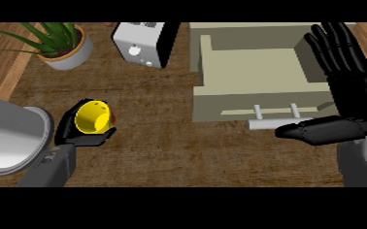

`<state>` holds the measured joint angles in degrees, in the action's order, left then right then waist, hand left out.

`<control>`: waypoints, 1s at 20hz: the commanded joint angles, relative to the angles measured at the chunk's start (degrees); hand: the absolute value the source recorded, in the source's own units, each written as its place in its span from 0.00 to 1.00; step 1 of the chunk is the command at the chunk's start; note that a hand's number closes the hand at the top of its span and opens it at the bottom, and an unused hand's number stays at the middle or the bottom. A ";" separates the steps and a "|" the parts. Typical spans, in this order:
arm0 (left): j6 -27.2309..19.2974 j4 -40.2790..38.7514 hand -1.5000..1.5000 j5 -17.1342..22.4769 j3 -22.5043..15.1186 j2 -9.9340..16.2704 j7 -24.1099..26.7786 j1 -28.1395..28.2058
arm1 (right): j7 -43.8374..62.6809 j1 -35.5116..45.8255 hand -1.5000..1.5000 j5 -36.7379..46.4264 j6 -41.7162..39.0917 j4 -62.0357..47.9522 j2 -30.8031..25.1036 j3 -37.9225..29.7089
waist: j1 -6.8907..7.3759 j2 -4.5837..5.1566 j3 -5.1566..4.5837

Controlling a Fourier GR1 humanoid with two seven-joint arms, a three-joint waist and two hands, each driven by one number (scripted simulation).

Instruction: Pick up the cup, place it into the drawer and close the drawer

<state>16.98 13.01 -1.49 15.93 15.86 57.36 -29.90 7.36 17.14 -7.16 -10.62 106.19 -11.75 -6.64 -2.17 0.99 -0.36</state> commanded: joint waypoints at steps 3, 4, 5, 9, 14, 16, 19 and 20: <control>-13.22 1.17 1.00 0.72 2.84 -2.20 9.62 0.42 | 0.69 -1.47 0.00 -0.98 -0.65 1.94 -0.40 -0.40 | -0.23 -0.13 0.05; -16.64 1.09 1.00 0.94 3.30 -4.35 9.71 0.16 | 0.51 -0.08 0.00 -1.07 -0.35 0.45 -0.63 -1.15 | 0.21 -0.15 0.10; -18.61 2.23 1.00 1.37 3.88 -4.66 10.97 1.12 | 1.26 2.43 0.00 -1.76 -0.44 -1.64 -1.97 -2.79 | 1.12 -0.30 0.16; -16.79 2.77 1.00 5.82 8.18 -8.24 13.01 -0.15 | 1.31 -2.00 0.00 -2.57 -0.42 2.17 -0.55 -2.19 | 0.37 -0.50 0.14; -5.77 6.51 1.00 5.24 5.24 -8.83 11.87 -2.07 | -1.19 -2.57 0.00 0.53 -0.01 0.44 -0.16 -1.07 | 1.24 -0.82 0.25; -4.92 8.99 1.00 4.68 3.70 -7.84 7.66 -5.46 | 1.44 -0.73 0.00 -1.82 -0.55 0.68 -1.11 -2.13 | 1.63 -1.09 0.31; -7.79 12.45 1.00 3.03 0.46 -11.56 5.60 -6.60 | -2.09 -3.64 0.00 0.70 -1.14 -0.71 -0.66 -1.11 | 2.14 -1.23 0.40; -7.11 13.71 1.00 4.13 0.86 -10.76 1.87 -8.86 | -0.97 -1.43 0.00 1.09 0.04 -1.65 -0.42 -1.12 | 2.35 -1.21 0.39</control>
<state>6.83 22.85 2.57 18.63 6.79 60.49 -35.59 6.45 15.52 -7.15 -11.11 105.45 -12.41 -8.11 -0.46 0.03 -0.04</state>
